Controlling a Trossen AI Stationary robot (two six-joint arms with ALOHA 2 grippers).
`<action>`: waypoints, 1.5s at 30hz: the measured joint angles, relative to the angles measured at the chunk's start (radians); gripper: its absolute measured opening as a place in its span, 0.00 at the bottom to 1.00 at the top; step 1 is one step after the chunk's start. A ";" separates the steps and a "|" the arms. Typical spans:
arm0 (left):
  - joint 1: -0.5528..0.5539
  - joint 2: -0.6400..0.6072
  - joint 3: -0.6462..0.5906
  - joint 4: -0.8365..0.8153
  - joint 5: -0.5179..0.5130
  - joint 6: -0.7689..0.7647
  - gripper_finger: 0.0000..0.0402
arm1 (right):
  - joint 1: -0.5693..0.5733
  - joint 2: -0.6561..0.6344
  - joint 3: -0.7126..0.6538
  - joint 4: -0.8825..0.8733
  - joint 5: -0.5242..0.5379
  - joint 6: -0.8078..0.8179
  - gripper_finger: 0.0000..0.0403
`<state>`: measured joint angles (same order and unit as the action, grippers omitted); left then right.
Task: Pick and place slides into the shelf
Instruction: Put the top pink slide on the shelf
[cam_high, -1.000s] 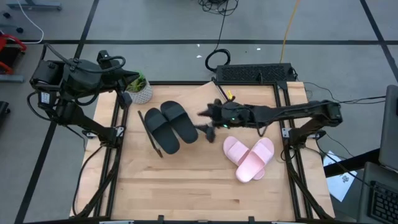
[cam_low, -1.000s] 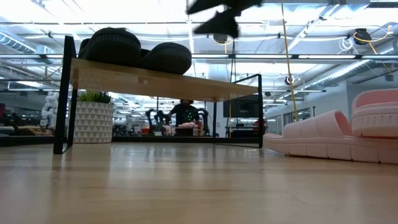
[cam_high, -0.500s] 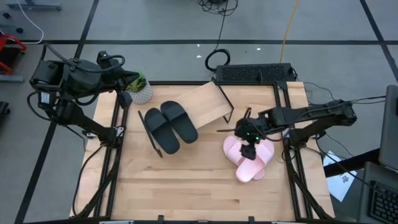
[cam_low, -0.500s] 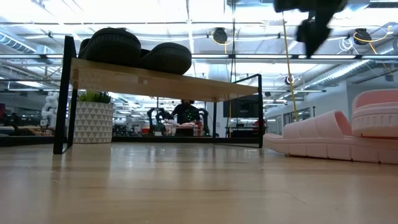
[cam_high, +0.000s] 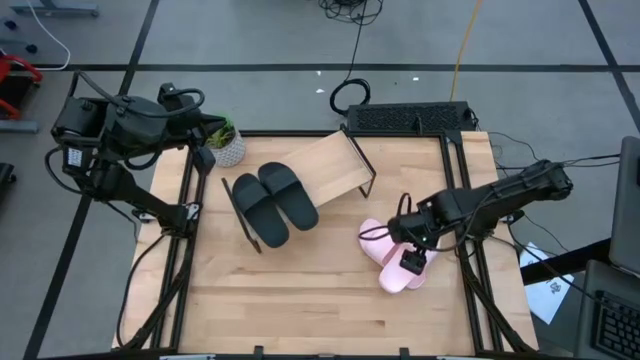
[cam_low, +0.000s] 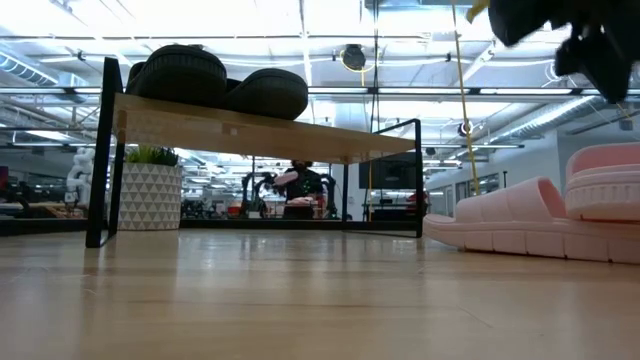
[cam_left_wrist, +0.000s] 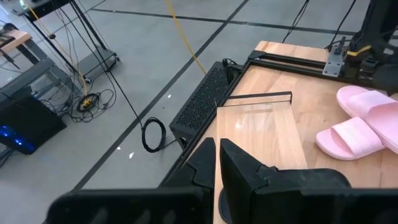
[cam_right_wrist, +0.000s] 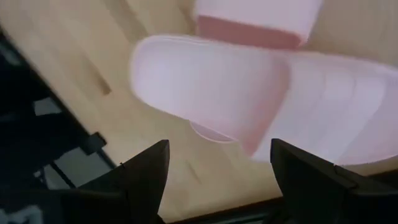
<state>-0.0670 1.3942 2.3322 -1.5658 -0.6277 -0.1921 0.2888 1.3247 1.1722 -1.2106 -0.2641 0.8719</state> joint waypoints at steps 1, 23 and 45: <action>0.000 0.001 0.000 0.000 -0.001 0.000 0.06 | 0.002 0.000 -0.019 0.004 -0.001 0.026 0.66; 0.000 0.022 0.000 0.000 0.000 0.014 0.06 | -0.008 -0.011 -0.256 0.135 -0.222 0.179 0.66; 0.000 0.021 0.000 0.000 0.000 0.051 0.06 | -0.053 -0.373 -0.256 -0.041 0.179 0.307 0.66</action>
<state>-0.0671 1.4155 2.3325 -1.5661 -0.6281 -0.1410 0.2357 0.9514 0.9165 -1.2512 -0.0850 1.1787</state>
